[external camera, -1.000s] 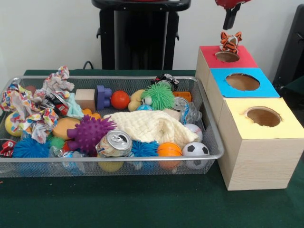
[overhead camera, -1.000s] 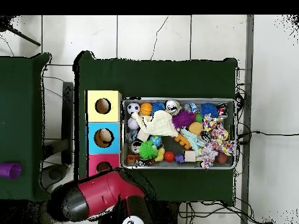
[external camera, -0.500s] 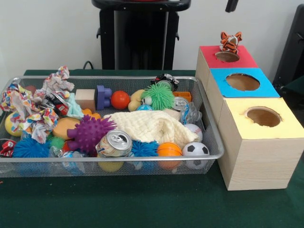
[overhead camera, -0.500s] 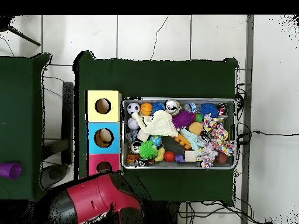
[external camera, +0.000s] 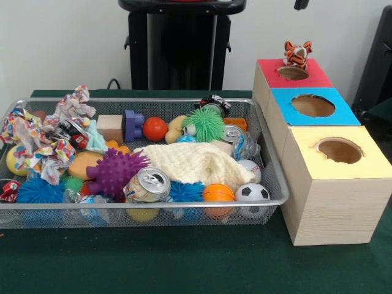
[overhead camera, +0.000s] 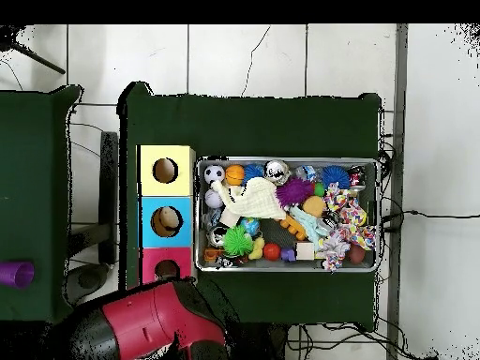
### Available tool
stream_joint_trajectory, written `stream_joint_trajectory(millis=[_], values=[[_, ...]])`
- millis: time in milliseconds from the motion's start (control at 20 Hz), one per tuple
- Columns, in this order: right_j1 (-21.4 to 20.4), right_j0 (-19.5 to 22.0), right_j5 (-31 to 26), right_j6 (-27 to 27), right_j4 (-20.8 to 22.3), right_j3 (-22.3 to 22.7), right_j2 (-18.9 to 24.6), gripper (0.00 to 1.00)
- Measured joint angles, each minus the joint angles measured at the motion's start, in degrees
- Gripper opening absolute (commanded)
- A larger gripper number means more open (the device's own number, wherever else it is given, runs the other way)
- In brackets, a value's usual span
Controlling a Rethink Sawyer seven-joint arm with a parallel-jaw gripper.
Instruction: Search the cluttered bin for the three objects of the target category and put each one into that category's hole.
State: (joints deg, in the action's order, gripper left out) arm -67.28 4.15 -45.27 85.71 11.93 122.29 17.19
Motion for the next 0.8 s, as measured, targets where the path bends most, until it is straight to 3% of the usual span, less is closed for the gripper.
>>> stream_joint_trajectory(millis=[800], values=[[3.14,1.03,9.48,0.00,0.08,0.56,0.00,0.00]])
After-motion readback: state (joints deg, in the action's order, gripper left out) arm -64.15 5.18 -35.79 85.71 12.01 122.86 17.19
